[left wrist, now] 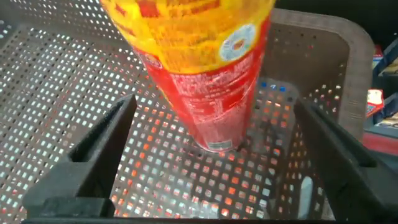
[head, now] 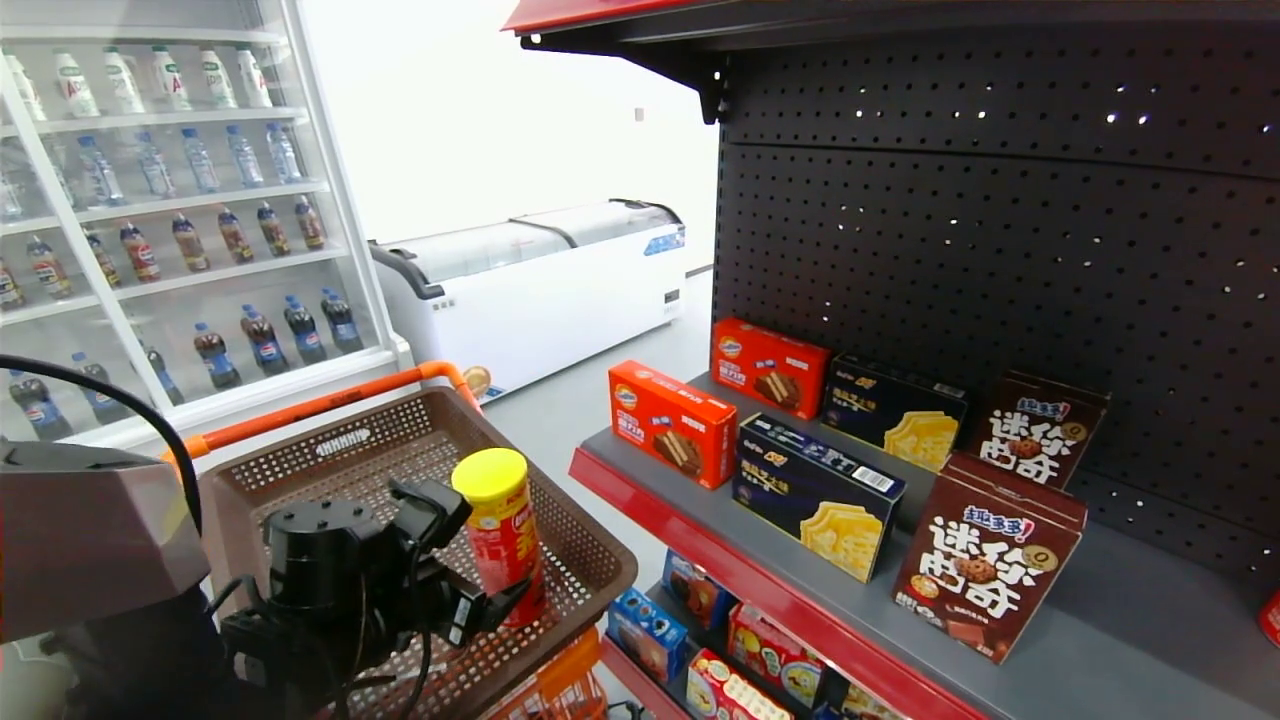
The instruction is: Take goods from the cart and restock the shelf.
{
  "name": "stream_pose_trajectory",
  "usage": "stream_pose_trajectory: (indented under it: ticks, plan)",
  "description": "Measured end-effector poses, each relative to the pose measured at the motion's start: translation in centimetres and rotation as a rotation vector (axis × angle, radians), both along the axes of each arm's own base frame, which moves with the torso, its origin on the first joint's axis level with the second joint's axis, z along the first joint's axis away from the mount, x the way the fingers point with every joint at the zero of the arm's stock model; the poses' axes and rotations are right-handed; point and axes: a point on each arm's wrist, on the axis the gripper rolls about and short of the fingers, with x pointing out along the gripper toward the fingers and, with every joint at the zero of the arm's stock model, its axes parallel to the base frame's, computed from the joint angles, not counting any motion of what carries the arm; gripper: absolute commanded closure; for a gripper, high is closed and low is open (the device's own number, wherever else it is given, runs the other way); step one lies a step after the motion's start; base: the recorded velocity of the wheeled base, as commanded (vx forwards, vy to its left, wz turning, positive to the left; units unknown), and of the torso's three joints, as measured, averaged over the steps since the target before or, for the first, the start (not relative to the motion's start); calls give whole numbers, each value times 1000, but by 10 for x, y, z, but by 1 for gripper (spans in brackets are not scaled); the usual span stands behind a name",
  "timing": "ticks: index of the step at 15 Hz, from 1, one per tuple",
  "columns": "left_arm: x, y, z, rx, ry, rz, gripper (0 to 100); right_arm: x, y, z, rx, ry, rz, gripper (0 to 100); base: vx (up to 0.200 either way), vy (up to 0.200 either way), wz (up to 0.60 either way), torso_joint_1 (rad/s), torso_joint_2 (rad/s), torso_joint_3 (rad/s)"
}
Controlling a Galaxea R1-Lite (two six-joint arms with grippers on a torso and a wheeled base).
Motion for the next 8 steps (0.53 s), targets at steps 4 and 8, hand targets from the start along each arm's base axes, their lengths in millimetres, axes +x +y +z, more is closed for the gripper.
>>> stream_pose_trajectory:
  ticks: [4,8]
  plan:
    - [15,-2,-6,-3,-12,5,0,0,0,0,0,-1,0,0,0,0,0,0,0,0]
    - [30,-7,-6,-8,-35,1,0,0,0,0,0,0,0,0,0,0,0,0,0,0]
